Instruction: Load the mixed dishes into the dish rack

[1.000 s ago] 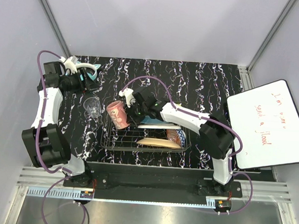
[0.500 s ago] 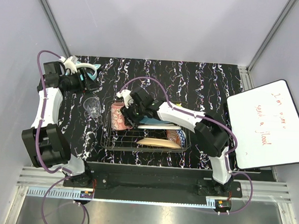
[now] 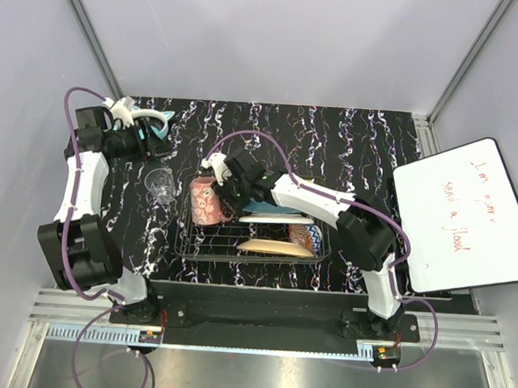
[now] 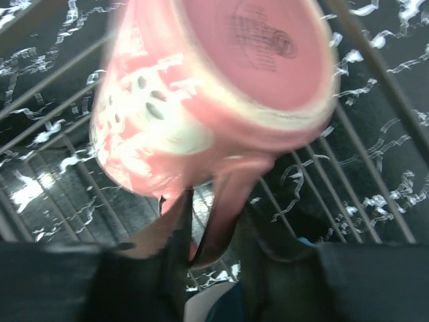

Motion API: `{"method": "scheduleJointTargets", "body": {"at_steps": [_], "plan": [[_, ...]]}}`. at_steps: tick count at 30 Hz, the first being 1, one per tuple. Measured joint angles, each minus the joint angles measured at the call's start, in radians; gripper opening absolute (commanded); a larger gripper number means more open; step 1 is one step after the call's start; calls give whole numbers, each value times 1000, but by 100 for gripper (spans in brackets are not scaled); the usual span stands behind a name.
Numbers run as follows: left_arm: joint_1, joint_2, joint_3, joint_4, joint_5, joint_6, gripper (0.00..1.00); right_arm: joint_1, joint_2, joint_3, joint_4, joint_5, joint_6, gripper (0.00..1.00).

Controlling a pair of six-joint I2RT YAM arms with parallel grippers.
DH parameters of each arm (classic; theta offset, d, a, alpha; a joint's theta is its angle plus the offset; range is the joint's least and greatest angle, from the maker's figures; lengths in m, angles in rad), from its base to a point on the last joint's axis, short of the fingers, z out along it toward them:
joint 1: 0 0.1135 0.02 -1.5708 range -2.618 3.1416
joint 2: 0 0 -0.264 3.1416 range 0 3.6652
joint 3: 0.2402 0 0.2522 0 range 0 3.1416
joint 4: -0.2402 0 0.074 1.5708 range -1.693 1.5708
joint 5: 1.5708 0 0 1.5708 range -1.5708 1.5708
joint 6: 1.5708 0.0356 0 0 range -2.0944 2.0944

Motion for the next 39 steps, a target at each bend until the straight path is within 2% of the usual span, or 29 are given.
{"method": "scheduleJointTargets", "body": {"at_steps": [3,6,13,17,26,33,39], "plan": [[0,0,0,0,1,0,59,-3,0,0,4,27,-18,6],[0,0,0,0,1,-1,59,-3,0,-12,14,35,-22,0],[0,0,0,1,2,-8,59,3,-32,-70,60,53,-57,0],[0,0,0,1,5,-11,58,25,-68,-123,96,129,-101,0],[0,0,0,8,13,-18,58,69,-93,-238,329,359,-206,0],[0,0,0,14,14,-17,58,79,-113,-343,502,432,-236,0],[0,0,0,22,15,-18,58,90,-175,-432,552,485,-279,0]]}}
